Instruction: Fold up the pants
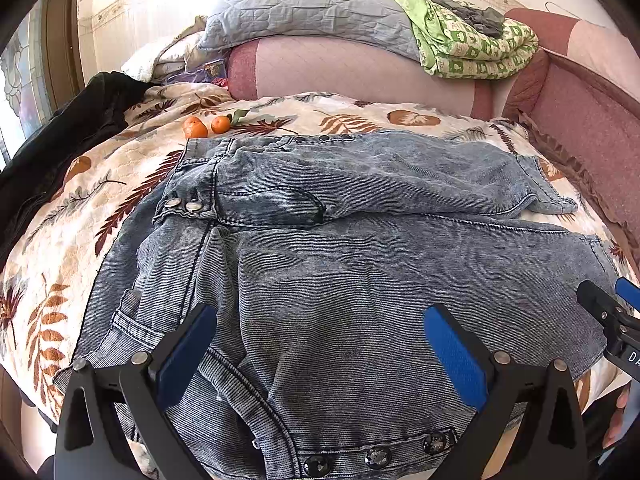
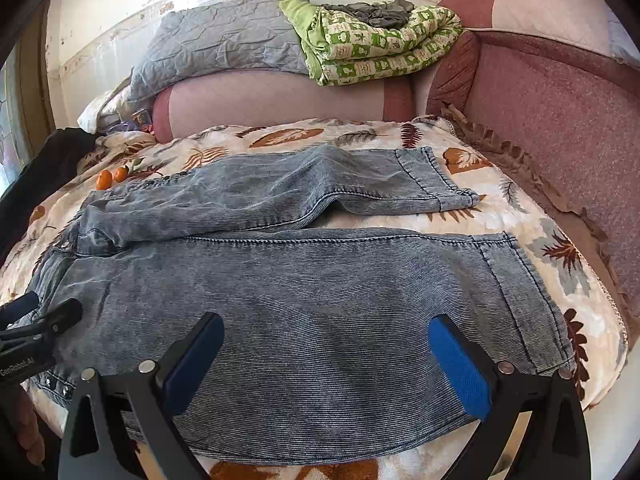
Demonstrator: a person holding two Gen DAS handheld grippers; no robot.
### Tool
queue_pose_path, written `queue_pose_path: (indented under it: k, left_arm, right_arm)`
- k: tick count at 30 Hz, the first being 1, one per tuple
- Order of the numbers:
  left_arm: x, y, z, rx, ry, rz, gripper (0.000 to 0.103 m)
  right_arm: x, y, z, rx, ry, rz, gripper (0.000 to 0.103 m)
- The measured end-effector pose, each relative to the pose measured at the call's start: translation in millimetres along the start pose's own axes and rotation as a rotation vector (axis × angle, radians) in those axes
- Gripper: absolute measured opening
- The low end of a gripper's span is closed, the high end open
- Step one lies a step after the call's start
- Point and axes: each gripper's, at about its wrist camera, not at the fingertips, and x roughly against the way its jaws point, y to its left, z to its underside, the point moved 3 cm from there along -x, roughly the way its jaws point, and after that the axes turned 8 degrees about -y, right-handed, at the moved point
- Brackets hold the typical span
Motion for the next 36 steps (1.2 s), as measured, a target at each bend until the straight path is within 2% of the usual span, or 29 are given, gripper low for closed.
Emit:
queue_pose_path:
  k: [23, 36]
  left_arm:
    - [1.1, -1.7, -1.4, -0.008, -0.011, 0.001, 0.103]
    - [3.1, -2.2, -1.5, -0.005, -0.098, 0.012, 0.103]
  right_arm:
    - [0.6, 0.6, 0.3, 0.011, 0.000, 0.006, 0.103]
    - [0.0, 1.6, 0.6, 0.018, 0.003, 0.012, 0.103]
